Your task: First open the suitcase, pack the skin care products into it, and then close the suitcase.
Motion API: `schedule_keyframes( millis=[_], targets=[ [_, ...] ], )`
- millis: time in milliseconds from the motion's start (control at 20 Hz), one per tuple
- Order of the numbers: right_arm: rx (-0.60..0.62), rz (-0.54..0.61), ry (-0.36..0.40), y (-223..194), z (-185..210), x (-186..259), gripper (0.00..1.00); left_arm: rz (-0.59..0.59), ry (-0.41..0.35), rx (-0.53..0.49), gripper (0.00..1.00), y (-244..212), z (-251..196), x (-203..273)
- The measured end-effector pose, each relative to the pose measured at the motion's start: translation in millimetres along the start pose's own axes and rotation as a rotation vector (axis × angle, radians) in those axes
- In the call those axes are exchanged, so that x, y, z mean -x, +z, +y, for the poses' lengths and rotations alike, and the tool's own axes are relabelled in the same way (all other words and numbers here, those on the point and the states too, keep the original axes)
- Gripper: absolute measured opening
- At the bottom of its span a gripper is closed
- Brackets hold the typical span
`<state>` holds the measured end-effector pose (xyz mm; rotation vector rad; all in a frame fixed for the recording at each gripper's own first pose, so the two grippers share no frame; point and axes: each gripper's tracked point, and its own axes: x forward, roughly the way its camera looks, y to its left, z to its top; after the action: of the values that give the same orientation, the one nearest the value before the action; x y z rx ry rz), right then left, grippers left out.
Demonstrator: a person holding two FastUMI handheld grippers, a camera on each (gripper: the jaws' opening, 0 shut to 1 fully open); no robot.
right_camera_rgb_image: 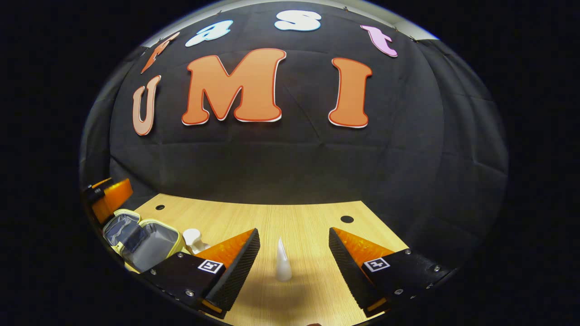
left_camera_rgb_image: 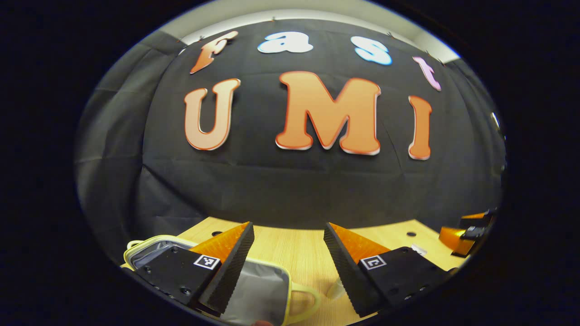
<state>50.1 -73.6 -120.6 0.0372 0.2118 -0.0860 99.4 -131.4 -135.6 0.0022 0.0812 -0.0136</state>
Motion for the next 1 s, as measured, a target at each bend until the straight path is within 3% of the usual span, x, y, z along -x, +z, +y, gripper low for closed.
schedule_keyframes(
  millis=[500, 750, 1000],
  targets=[
    [-0.009, 0.087, -0.052, -44.6, -44.9, -15.3, 0.97, 0.152, -0.183, -0.067, 0.97, -117.4, -113.2, 1.7],
    [0.002, 0.120, -0.068, -55.6, -57.3, -16.2, 0.97, 0.257, -0.179, -0.027, 0.98, -171.9, -130.3, -23.6],
    [0.023, 0.144, -0.094, -62.6, -71.7, -14.4, 0.97, 0.250, -0.162, -0.027, 0.97, -190.4, -136.3, -50.7]
  ],
)
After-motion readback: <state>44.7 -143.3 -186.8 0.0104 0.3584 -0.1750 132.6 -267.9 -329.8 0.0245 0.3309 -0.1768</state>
